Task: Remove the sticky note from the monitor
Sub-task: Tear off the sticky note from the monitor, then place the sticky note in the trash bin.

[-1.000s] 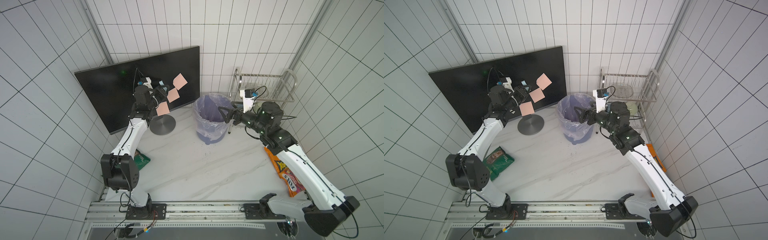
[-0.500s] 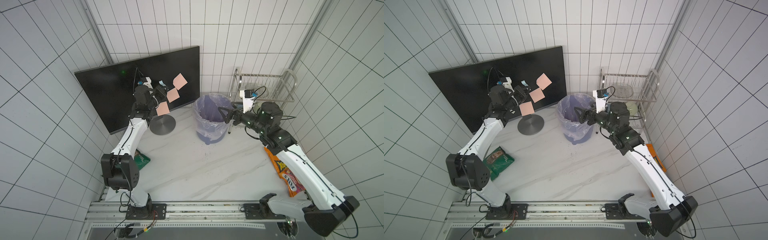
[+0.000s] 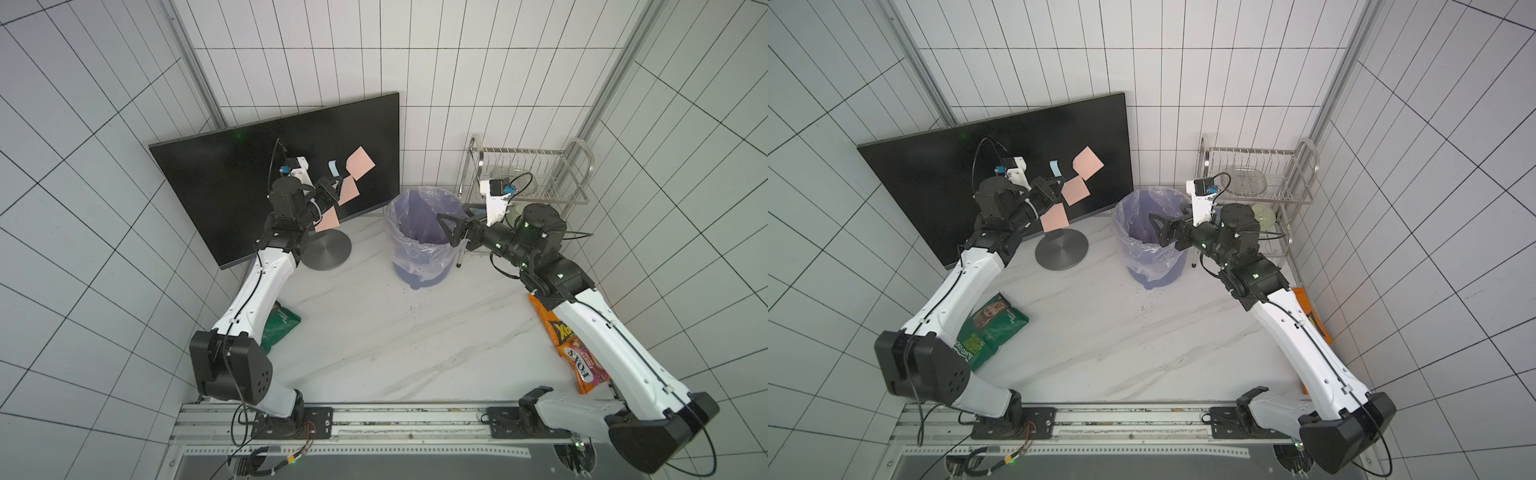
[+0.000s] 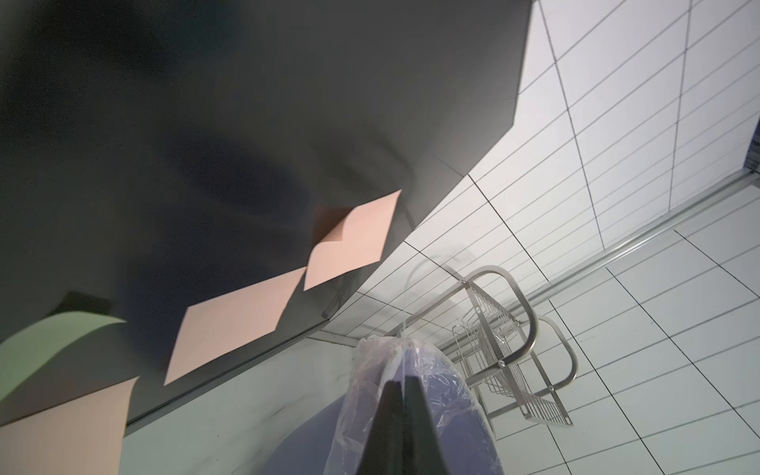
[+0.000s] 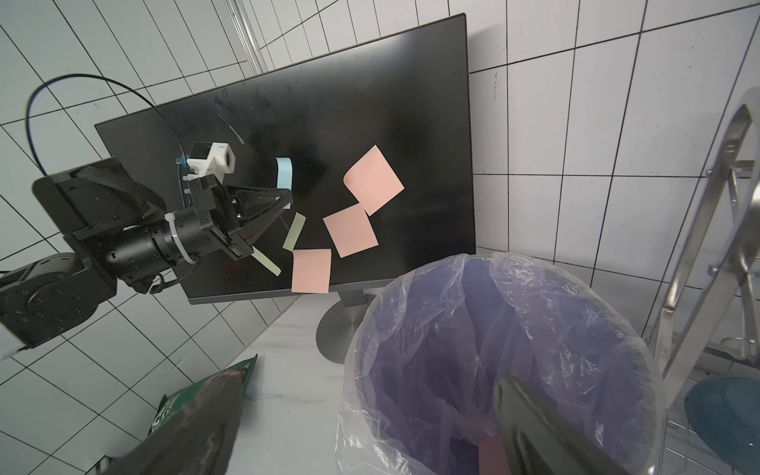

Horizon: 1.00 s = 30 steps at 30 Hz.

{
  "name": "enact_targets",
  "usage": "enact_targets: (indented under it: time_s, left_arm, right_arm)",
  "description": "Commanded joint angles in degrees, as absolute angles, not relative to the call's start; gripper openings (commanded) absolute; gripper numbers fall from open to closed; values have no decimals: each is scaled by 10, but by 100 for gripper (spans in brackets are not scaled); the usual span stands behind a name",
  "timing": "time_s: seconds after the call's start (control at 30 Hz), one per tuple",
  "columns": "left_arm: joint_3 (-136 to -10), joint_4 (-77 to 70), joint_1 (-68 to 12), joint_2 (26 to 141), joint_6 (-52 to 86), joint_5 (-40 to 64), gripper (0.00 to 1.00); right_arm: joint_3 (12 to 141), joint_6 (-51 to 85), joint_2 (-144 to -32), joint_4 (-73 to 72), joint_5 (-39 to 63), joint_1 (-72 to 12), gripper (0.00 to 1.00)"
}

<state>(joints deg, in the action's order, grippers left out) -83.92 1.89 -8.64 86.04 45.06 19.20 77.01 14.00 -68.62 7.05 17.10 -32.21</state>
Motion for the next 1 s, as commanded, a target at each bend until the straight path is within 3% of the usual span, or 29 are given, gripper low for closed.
enact_targets:
  time_s: [0.0, 0.3, 0.73, 0.87, 0.97]
  left_arm:
    - [-850, 49, -118, 841, 390, 168, 0]
    - [-1008, 214, -258, 927, 213, 88, 0]
    - [-1128, 280, -345, 1066, 183, 61, 2]
    - [-1166, 304, -355, 1097, 180, 64, 7]
    - [-1175, 304, -357, 1101, 173, 61, 18]
  right_arm:
    - [762, 141, -668, 64, 165, -317, 99]
    - [761, 130, -654, 76, 148, -313, 99]
    - [762, 121, -644, 87, 136, -308, 99]
    - [762, 121, -644, 86, 135, -307, 99]
    - [760, 119, -643, 87, 134, -305, 99]
